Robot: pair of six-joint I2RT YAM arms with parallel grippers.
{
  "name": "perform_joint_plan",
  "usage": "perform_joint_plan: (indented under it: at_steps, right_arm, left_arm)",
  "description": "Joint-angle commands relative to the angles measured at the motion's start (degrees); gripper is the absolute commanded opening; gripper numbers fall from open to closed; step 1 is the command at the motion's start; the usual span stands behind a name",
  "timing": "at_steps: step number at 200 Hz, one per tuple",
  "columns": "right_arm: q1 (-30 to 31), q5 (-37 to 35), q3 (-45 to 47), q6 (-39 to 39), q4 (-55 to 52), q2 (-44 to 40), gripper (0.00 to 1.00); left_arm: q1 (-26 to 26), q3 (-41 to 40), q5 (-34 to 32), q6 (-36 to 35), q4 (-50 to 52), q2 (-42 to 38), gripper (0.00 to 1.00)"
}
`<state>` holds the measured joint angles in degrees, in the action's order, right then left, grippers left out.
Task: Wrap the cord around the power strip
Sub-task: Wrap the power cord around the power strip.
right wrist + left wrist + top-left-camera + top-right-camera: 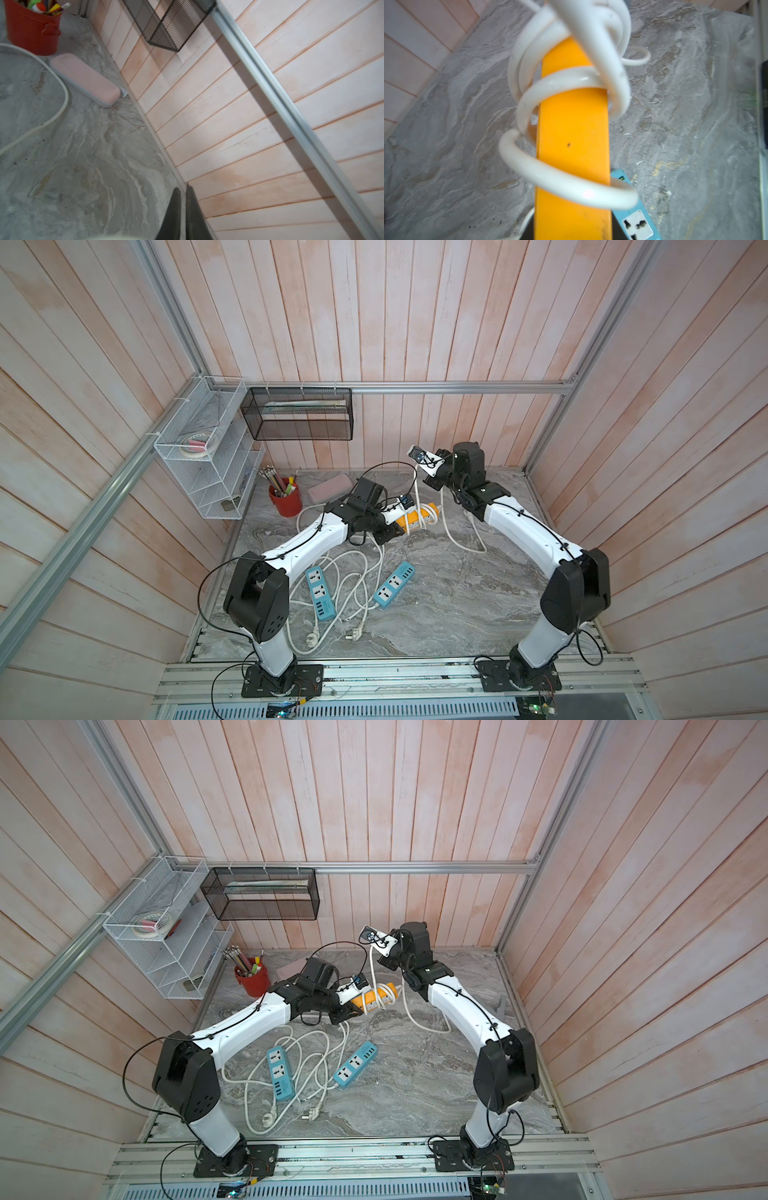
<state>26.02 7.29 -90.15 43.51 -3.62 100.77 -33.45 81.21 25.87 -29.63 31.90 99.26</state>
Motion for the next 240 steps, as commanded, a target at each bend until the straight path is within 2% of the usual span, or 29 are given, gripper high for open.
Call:
perform_joint_plan:
  at_steps: [1, 27, 45, 74, 97, 117, 133, 167, 181, 201, 218, 240]
  right_arm:
    - [-2.48, 8.13, -6.91, -4.09, -4.09, 4.16, 0.00]
    - [-5.06, 17.84, -6.99, -12.12, -2.06, 7.46, 0.00]
    - [-6.16, 20.36, -3.18, -17.33, 3.30, 7.89, 0.21]
    - [-8.17, 23.75, 5.99, -29.24, 15.49, 8.18, 0.44]
    - [-7.97, 22.43, 11.32, -38.05, 24.80, 9.43, 0.55]
    - [-6.90, 15.25, 12.66, -43.90, 28.87, 11.82, 0.58]
    - [-6.49, 13.98, 14.20, -48.25, 31.62, 13.26, 0.60]
    - [-4.59, 1.87, 14.02, -55.09, 31.40, 17.40, 0.57]
    - [-4.09, -0.52, 14.24, -58.15, 31.70, 18.95, 0.54]
    - [-2.59, -1.79, 15.20, -58.64, 31.84, 19.81, 0.50]
    - [-1.00, -3.14, 16.48, -57.69, 31.63, 19.58, 0.41]
    - [0.29, -5.25, 20.04, -56.91, 31.82, 17.89, 0.24]
  left_arm:
    - [-1.79, -0.14, 13.07, -5.20, 7.61, -2.09, 0.00]
    - [-2.07, -2.59, 24.17, -1.42, 0.03, -6.88, 0.00]
    - [-1.64, -4.26, 25.41, 1.75, -5.70, -9.56, 0.00]
    - [0.13, -5.84, 25.74, 8.73, -13.09, -11.70, 0.00]
    - [1.79, -6.39, 25.94, 13.42, -17.23, -12.14, 0.00]
    - [2.15, -6.83, 23.94, 15.49, -19.61, -12.07, 0.00]
    - [2.24, -7.22, 22.38, 16.94, -20.93, -12.12, 0.00]
    - [3.25, -9.16, 21.61, 20.90, -26.08, -13.53, 0.00]
    - [3.85, -10.93, 21.20, 25.28, -31.86, -14.34, 0.00]
    - [4.33, -13.67, 19.74, 32.34, -41.69, -15.30, 0.00]
    - [5.25, -15.37, 18.28, 37.61, -48.33, -15.79, 0.00]
    - [6.62, -15.49, 14.10, 39.49, -50.87, -15.90, 0.00]
